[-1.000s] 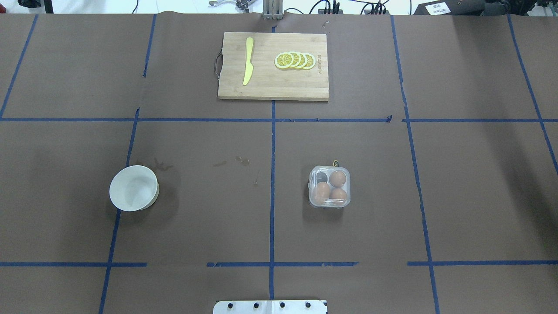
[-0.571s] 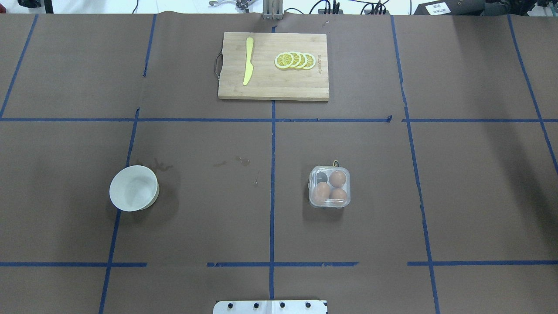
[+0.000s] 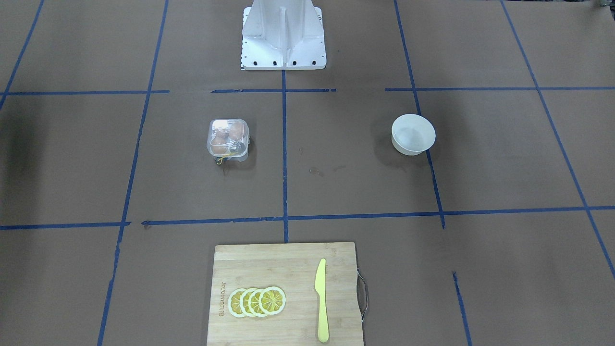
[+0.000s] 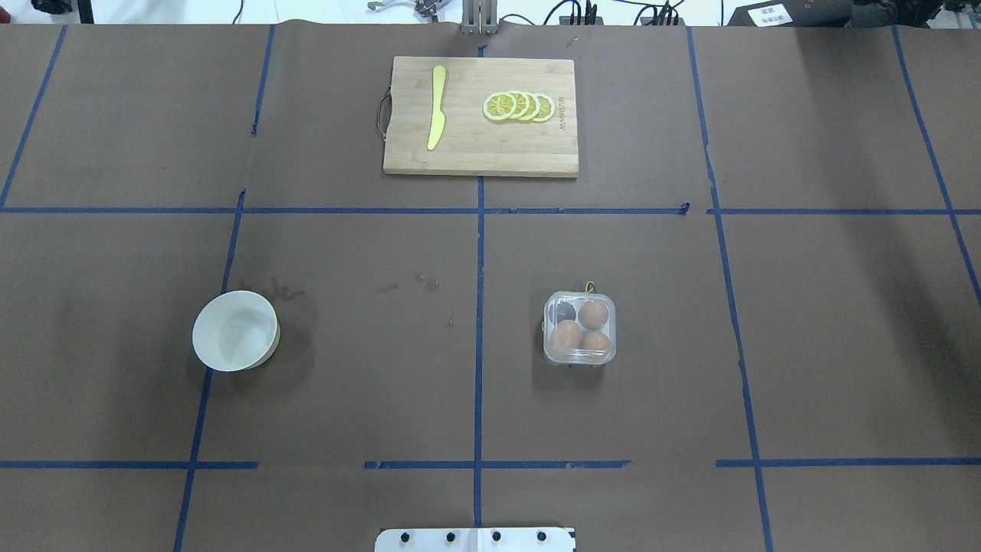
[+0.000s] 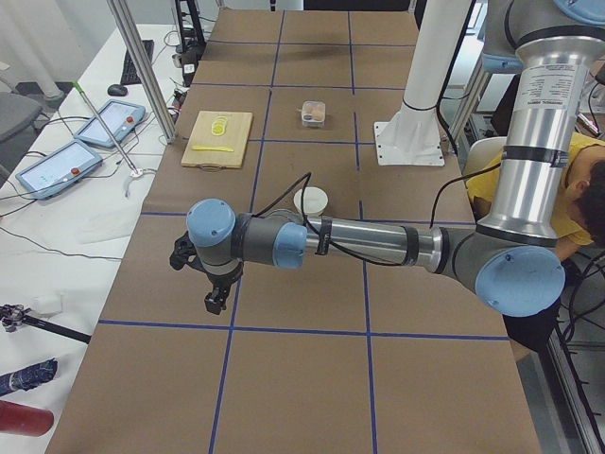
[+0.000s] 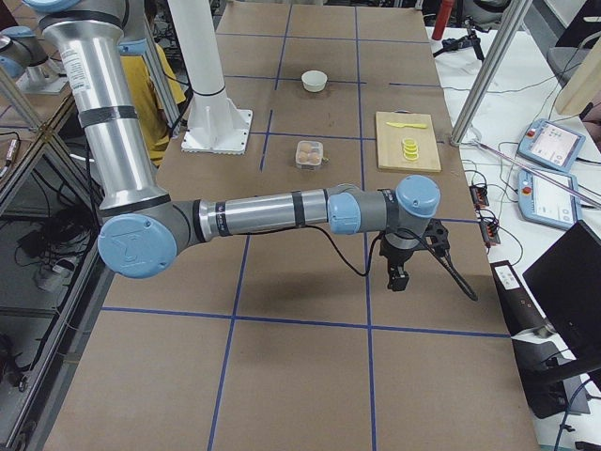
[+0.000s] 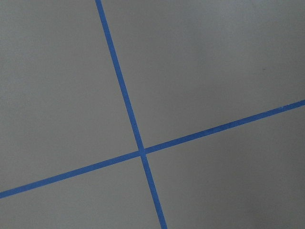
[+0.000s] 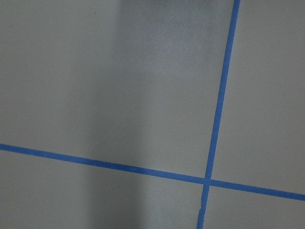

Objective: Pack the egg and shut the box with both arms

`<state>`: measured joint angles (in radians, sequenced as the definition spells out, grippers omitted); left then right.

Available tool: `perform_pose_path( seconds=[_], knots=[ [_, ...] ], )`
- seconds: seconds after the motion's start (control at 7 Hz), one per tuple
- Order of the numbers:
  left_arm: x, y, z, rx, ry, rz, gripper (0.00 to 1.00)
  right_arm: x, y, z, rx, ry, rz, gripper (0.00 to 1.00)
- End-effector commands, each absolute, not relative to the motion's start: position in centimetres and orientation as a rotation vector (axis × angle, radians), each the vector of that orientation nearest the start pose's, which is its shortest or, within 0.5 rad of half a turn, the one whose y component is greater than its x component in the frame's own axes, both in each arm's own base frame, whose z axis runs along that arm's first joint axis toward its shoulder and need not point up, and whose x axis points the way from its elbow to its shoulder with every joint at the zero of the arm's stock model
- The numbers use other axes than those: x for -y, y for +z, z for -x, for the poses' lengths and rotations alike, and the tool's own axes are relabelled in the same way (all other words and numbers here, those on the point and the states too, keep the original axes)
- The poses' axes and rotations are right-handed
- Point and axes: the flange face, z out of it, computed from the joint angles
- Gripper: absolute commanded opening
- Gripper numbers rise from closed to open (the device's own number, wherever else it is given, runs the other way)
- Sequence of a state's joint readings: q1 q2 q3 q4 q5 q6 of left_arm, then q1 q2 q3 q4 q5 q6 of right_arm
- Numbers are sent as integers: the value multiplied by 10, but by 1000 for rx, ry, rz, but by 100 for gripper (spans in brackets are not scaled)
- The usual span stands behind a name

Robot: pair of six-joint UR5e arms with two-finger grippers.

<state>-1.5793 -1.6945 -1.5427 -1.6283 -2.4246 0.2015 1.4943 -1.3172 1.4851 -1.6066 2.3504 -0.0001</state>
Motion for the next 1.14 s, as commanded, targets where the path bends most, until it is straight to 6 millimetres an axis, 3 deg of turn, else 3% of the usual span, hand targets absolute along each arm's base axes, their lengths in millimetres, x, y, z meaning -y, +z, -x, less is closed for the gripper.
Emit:
perform_pose_path(
  seconds=[0.0, 0.29, 0.43, 0.71, 1.0],
  knots=[
    [549, 602, 57, -834, 261, -236, 100, 606, 563, -17, 784, -96, -89, 100],
    [552, 606, 56, -829, 260, -225, 100, 609, 550, -12, 790, -62, -90, 100],
    [550, 593, 58, -819, 271, -257, 100, 608, 546, -12, 792, -65, -100, 100],
    [544, 591, 60, -765, 275, -263, 100, 596, 536, -15, 780, -67, -126, 100],
    [539, 600, 62, -756, 264, -244, 100, 595, 537, -13, 757, 16, -96, 100]
  ],
)
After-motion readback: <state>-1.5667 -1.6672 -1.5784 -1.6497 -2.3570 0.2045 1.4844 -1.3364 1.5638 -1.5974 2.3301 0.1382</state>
